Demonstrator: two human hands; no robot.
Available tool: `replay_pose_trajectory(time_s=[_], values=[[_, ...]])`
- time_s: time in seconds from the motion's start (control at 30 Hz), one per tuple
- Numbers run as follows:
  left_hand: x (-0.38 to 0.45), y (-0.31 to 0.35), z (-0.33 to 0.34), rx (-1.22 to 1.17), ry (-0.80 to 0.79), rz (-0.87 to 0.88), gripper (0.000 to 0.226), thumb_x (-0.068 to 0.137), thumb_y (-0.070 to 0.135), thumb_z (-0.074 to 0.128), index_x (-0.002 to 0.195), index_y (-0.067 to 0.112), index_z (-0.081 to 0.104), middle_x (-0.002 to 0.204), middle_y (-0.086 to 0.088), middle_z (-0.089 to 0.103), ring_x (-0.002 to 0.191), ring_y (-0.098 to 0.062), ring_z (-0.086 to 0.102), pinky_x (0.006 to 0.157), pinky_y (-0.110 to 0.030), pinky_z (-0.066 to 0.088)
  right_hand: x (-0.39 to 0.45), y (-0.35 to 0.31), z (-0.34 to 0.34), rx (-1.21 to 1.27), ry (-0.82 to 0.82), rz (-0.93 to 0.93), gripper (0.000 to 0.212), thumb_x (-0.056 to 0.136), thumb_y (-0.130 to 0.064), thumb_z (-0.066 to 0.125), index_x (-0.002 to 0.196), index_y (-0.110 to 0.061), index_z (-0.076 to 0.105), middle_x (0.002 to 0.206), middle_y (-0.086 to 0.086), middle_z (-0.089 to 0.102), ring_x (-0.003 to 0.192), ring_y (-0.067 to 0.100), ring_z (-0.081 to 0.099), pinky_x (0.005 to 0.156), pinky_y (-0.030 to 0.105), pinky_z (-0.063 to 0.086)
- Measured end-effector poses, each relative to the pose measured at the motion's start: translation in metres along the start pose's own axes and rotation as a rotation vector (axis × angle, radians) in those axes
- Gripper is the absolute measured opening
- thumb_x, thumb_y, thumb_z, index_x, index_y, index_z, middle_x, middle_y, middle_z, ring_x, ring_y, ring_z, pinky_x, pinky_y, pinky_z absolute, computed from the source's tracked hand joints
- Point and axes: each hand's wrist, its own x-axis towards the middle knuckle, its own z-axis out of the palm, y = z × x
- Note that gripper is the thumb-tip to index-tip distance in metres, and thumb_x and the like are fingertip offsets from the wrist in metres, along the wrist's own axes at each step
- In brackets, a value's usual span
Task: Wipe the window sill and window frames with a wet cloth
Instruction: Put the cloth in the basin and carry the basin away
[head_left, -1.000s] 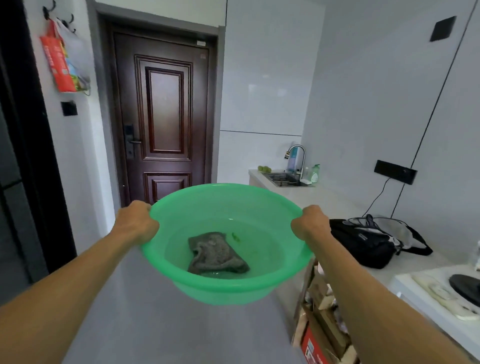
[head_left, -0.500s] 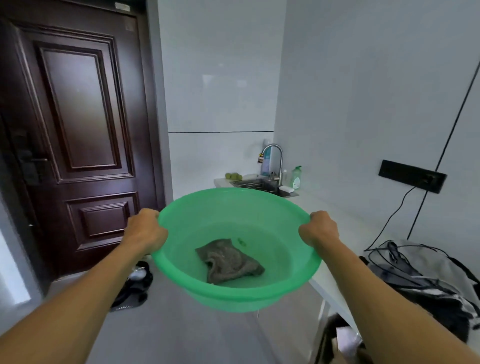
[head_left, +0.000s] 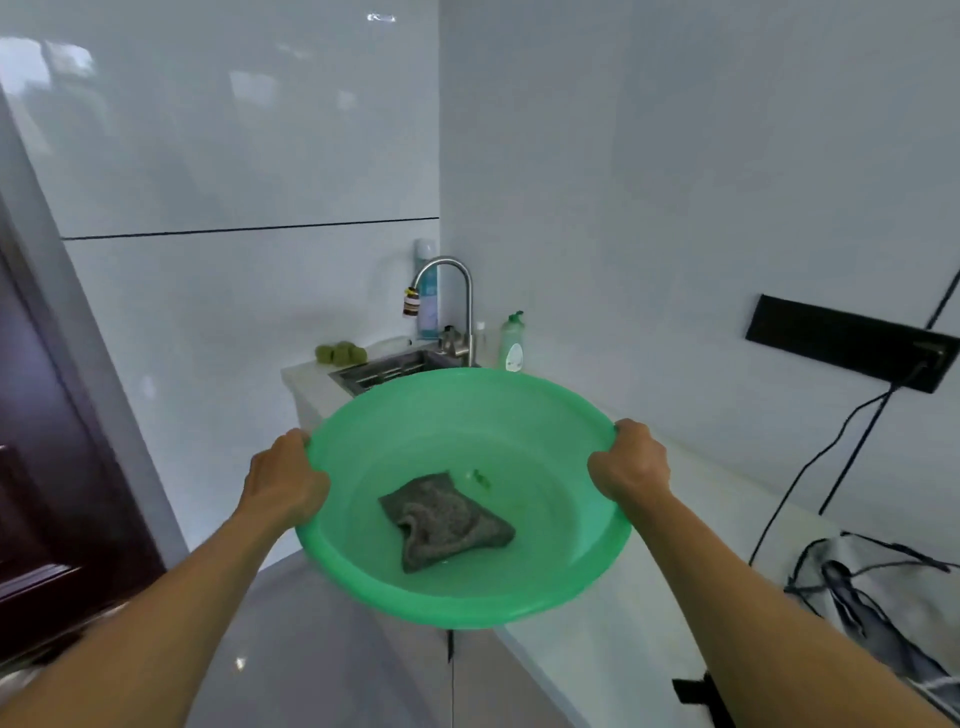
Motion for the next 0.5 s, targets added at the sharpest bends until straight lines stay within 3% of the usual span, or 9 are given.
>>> replay_pose_trajectory(time_s=[0.2,0.33,0.5], values=[[0.133,0.052,0.08,-0.03,-0.131,0.054,0.045,0.086,0.006,0.057,0.13,0.015,0.047,0.11,-0.013,0.059,0.095,-0.032,0.056,0.082,-0.037,0.051,0.113,0.013,0.034,-0.03,0.076,0.106,0.034,0.074,-0.003,0.055,0.108,-0.008,0.058,0.094,0.012,0.063,0.085,0.033,0.06,0.071,0.035,0.05],[0.231,0.085,0.136,-0.014,-0.22,0.195,0.033,0.087,0.006,0.057,0.118,0.014,0.05,0.104,-0.009,0.06,0.091,-0.028,0.054,0.083,-0.038,0.05,0.182,0.021,0.067,-0.023,0.171,0.216,0.036,0.074,-0.001,0.055,0.109,-0.008,0.058,0.096,0.013,0.064,0.088,0.035,0.06,0.076,0.038,0.053],[0.323,0.123,0.199,0.011,-0.368,0.34,0.031,0.09,0.008,0.06,0.119,0.012,0.05,0.111,-0.011,0.061,0.093,-0.026,0.054,0.078,-0.034,0.043,0.238,0.033,0.096,0.007,0.29,0.365,0.042,0.075,0.002,0.054,0.115,-0.008,0.06,0.094,0.012,0.061,0.087,0.033,0.056,0.08,0.04,0.054]])
